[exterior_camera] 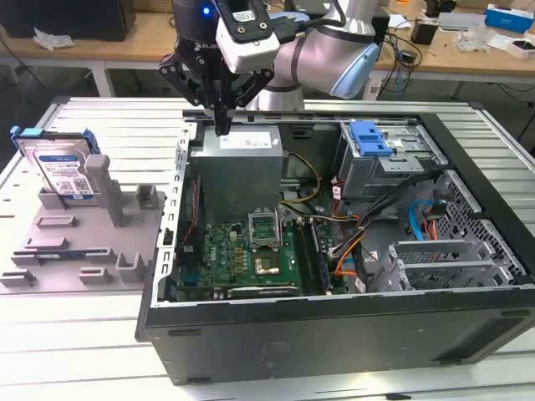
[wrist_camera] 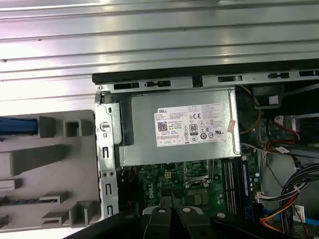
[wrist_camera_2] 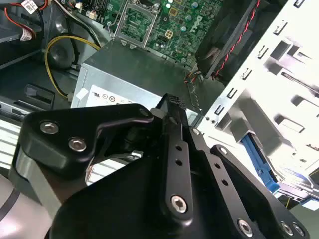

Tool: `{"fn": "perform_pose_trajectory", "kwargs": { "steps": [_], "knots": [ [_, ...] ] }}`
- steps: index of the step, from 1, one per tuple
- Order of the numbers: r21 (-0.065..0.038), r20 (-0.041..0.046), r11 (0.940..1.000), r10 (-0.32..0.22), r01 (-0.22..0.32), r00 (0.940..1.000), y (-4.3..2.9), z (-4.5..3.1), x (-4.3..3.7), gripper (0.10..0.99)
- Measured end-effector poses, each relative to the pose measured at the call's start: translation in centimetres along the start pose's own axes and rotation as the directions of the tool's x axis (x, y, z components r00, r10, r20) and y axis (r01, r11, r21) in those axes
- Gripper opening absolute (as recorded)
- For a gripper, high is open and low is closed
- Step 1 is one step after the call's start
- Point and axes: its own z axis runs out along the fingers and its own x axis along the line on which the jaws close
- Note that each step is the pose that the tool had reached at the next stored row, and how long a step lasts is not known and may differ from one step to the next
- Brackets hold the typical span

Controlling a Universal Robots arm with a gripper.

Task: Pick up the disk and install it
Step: 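Reach for the disk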

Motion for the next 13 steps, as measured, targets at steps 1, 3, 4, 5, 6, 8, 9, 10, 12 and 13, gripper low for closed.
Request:
{"fn": "perform_pose_trajectory", "kwargs": {
  "steps": [1,3,4,5,6,8,9,10,12,13],
  "knots": [
    [0.0,0.0,1.0,0.0,0.0,1.0,0.0,0.0,0.0,0.106],
    [0.0,0.0,1.0,0.0,0.0,1.0,0.0,0.0,0.0,0.106],
    [0.0,0.0,1.0,0.0,0.0,1.0,0.0,0.0,0.0,0.106],
    [0.0,0.0,1.0,0.0,0.0,1.0,0.0,0.0,0.0,0.106],
    [0.0,0.0,1.0,0.0,0.0,1.0,0.0,0.0,0.0,0.106],
    [0.0,0.0,1.0,0.0,0.0,1.0,0.0,0.0,0.0,0.106],
    [0.0,0.0001,1.0,0.0,0.0,1.0,0.0,0.01,0.03,0.106],
    [0.0,-0.0002,1.0,0.0,0.0,1.0,0.01,0.01,0.23,0.106],
    [0.0,-0.001,1.0,0.0,0.0,1.0,0.18,0.0,1.45,0.106],
    [0.0,-0.0016,1.0,0.0,0.0,1.0,0.26,0.0,1.77,0.106]
  ]
}}
